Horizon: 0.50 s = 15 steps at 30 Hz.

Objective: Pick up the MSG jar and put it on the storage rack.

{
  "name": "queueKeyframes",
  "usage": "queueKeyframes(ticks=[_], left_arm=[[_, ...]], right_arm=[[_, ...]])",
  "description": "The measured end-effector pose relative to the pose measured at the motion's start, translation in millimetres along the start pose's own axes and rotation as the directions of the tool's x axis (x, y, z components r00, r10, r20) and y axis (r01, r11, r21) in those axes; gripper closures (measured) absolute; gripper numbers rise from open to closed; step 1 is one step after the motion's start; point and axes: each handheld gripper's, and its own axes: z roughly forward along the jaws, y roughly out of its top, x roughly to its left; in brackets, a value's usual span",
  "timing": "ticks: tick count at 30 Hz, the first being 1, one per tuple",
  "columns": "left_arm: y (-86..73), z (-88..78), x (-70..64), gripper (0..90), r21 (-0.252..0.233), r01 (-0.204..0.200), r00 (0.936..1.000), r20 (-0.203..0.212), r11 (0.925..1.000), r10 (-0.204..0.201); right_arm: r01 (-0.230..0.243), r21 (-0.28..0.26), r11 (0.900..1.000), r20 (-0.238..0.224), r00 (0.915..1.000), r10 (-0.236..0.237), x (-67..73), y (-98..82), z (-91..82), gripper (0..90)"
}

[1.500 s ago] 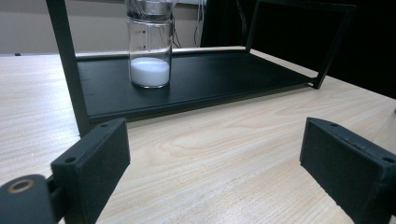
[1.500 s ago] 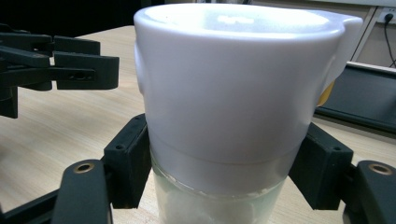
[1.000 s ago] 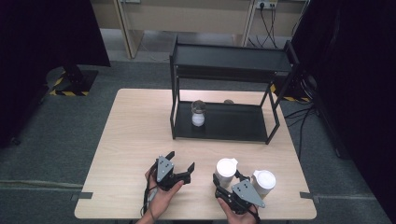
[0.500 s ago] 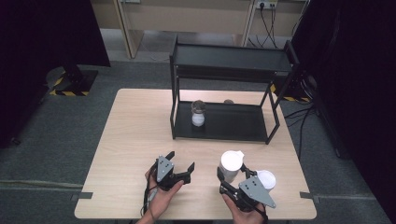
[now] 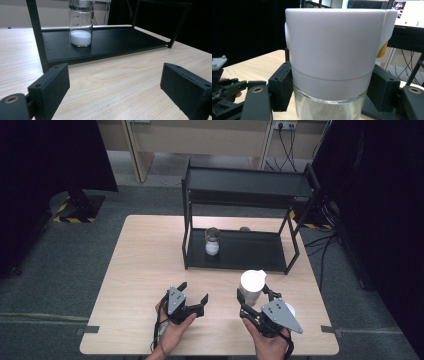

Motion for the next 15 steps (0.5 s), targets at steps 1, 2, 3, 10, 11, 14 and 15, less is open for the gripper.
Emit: queueKeyframes(ticks=[1,2,3,10,11,14,15], left_arm=[[0.0,-0.1,0.0,8.2,-0.001,0.001,1.0000,0.000,1.0000,-0.001],[0.0,-0.1,0.2,8.2,-0.001,0.001,1.0000,0.001,1.0000,-0.001],[0.0,-0.1,0.3,8.2,-0.001,0.002,1.0000,0.001,1.0000,-0.002],[0.0,0.0,0.2,8.2,0.000,0.001,1.0000,0.002,1.0000,-0.001],[0.0,0.0,0.3,8.2,0.001,0.001,1.0000,0.002,1.0000,-0.001],[0.0,-0.1,0.4,8.2,-0.001,0.003,1.0000,0.002,1.0000,-0.003],[0.0,-0.1,0.4,8.2,-0.001,0.003,1.0000,0.002,1.0000,-0.003]], right_arm=[[-0.001,-0.001,1.000,-0.002,1.0000,0.001,-1.1,1.4,1.0,30.8],[-0.006,-0.001,1.000,-0.004,1.0000,0.006,-2.3,3.4,2.2,30.8],[-0.006,-0.005,1.000,-0.004,1.0000,0.006,-3.5,5.4,3.3,30.8],[-0.020,-0.018,1.000,-0.008,0.9998,0.019,-14.0,16.9,12.5,30.8],[-0.030,-0.019,0.999,-0.008,0.9995,0.029,-16.3,18.1,14.3,30.8],[-0.031,-0.015,0.999,0.004,0.9995,0.031,-20.9,20.0,18.7,30.8],[-0.036,-0.015,0.999,0.010,0.9993,0.037,-24.3,20.9,21.8,30.8]])
